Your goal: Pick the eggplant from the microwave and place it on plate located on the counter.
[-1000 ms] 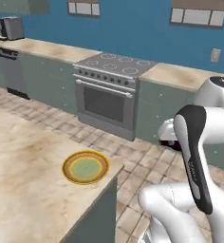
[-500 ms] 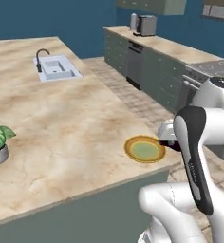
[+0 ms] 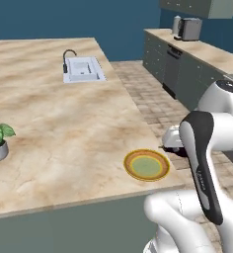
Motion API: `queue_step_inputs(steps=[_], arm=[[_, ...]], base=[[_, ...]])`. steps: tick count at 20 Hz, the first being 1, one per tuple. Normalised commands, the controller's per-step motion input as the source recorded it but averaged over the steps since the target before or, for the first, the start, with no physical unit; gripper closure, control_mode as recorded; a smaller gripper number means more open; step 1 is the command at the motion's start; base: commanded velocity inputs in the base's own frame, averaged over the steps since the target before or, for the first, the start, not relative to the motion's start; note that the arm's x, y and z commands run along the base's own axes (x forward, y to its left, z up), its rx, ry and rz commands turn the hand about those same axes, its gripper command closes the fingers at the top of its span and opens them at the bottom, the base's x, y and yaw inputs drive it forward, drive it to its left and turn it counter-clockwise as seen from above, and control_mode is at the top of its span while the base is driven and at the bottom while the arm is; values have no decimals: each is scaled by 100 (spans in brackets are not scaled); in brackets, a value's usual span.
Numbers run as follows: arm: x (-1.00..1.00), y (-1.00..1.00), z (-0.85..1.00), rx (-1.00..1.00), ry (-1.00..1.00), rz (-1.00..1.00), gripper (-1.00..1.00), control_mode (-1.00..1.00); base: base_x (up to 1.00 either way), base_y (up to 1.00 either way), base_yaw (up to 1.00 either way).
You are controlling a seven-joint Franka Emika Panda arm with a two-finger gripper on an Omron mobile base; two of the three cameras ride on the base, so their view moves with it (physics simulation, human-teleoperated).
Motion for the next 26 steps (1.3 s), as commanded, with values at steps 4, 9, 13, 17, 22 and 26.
queue_step_inputs(steps=[4, 9, 13, 17, 22, 26], arm=[[0, 0, 0, 0, 0, 0, 100, 100], [0, 0, 0, 0, 0, 0, 100, 100], [66, 4, -50, 0, 17, 14, 100, -100], [100, 0, -76, 0, 22, 15, 100, -100], [96, 8, -93, -3, 14, 14, 100, -100], [48, 28, -71, -5, 0, 4, 100, -100]], base=[[52, -36, 16], [25, 0, 8], [0, 0, 0], [0, 0, 0], [0, 0, 0], [0, 0, 0]])
